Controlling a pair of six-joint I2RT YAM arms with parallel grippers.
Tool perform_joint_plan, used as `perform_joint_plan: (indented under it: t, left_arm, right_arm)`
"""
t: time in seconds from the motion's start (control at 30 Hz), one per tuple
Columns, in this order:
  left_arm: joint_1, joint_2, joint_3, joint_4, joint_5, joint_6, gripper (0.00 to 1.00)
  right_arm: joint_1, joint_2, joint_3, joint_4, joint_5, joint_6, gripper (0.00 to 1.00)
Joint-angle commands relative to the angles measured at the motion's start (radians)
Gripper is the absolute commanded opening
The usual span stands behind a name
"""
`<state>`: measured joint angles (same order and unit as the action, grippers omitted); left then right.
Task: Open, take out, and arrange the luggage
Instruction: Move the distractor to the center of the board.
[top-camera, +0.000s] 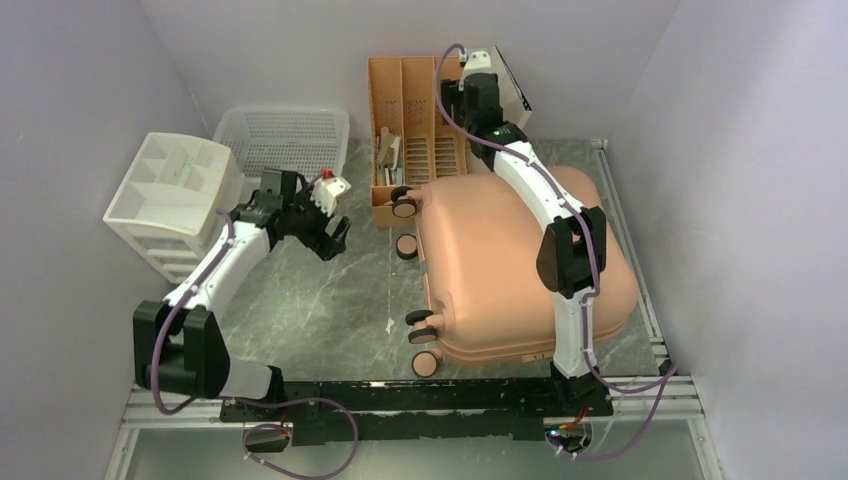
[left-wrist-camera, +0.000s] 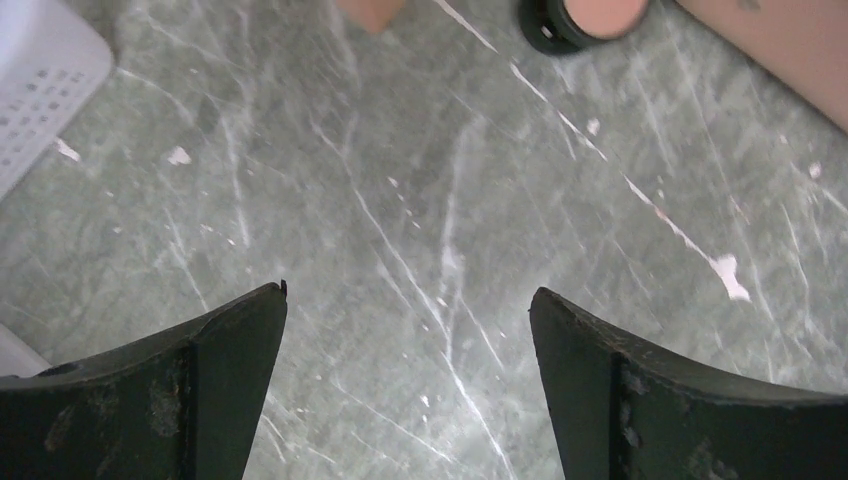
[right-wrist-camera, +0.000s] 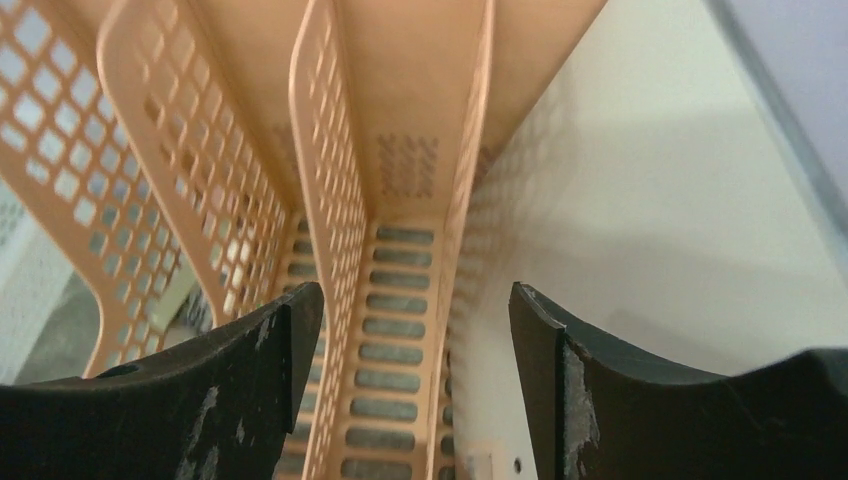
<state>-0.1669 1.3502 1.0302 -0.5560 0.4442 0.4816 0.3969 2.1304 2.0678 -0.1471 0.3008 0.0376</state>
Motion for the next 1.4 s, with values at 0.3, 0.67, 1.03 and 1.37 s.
perform_joint_plan:
  t: [0.3,0.67,1.03,1.37]
  left_arm:
    - [-0.003,0.555,0.720,0.005,0.125,-0.466,0.97]
    - [-0.136,0.836,0.954,0.086,-0.077,-0.664,0.97]
    - [-0.164,0.737,0.836,0.254,-0.276,-0.695,0.97]
    - [-0.164,0.764,0.835,0.257,-0.372,-0.648,0.97]
  right_arm:
    - [-0.002,-0.452,-0.431,-0.187,-0.357,-0.140,0.92]
    - [-0.003,-1.003,-0.711,-0.447,-0.556,-0.397,1.00]
    - [-0.027,-1.192,-0.808,-0.493,-0.538,-0.460,1.00]
    - [-0.027,-1.173,-0.789,-0.485,-0.524,-0.448,1.00]
